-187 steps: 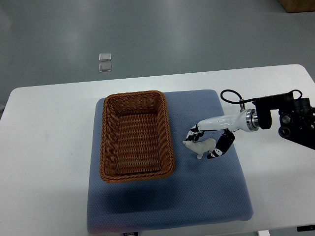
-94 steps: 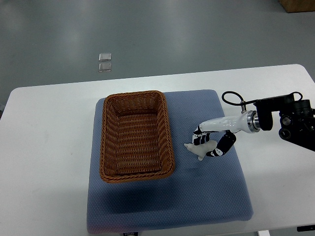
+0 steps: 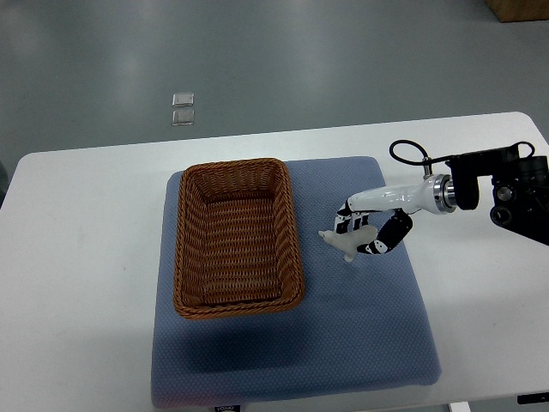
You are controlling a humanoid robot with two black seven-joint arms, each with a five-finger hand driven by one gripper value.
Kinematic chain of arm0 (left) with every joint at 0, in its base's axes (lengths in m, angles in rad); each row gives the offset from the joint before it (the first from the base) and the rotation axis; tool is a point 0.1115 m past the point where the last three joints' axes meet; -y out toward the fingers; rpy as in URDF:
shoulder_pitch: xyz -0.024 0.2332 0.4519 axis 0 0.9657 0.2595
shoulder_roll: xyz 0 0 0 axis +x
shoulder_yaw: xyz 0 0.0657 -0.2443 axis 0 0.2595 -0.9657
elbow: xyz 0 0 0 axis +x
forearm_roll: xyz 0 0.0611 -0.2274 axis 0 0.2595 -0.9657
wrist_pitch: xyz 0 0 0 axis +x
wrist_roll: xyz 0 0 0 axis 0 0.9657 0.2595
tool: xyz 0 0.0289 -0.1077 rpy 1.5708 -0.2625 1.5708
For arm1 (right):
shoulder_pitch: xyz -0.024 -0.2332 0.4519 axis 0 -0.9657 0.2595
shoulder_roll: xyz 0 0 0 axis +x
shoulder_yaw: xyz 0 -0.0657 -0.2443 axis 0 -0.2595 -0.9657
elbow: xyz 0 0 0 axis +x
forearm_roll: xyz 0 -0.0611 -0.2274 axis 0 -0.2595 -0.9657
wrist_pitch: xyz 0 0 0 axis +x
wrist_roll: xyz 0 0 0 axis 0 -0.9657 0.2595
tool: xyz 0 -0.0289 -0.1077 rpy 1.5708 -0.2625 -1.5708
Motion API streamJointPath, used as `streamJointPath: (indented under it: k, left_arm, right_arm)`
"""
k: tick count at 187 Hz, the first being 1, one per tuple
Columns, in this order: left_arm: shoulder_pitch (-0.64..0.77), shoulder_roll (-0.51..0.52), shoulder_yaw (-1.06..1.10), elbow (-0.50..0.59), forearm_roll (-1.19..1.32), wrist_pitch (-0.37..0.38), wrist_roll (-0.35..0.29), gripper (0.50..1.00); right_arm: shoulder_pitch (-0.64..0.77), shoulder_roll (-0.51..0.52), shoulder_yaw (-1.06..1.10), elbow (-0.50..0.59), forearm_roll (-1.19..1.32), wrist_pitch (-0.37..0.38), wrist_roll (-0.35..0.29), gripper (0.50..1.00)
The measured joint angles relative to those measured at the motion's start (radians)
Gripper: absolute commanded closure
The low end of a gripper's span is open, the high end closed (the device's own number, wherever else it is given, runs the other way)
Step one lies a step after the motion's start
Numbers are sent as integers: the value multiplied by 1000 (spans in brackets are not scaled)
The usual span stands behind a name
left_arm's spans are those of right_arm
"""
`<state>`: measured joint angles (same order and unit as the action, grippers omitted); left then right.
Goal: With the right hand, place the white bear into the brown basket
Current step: 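Lift the polar bear and carry it over the brown wicker basket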
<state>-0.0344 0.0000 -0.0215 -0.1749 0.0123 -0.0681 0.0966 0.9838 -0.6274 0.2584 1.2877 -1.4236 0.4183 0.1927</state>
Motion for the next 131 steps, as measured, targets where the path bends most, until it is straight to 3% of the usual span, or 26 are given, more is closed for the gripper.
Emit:
streamJointPath:
  k: [45, 80, 131]
  left_arm:
    - [0, 0, 0, 0, 0, 0, 0, 500]
    - [1, 0, 0, 0, 0, 0, 0, 500]
    - [1, 0, 0, 0, 0, 0, 0, 500]
  right_arm:
    - [183, 52, 0, -33, 0, 4, 0, 1000]
    - [263, 224, -7, -98, -5, 15, -1, 1000]
    - [251, 438, -36, -218, -14, 16, -4, 1000]
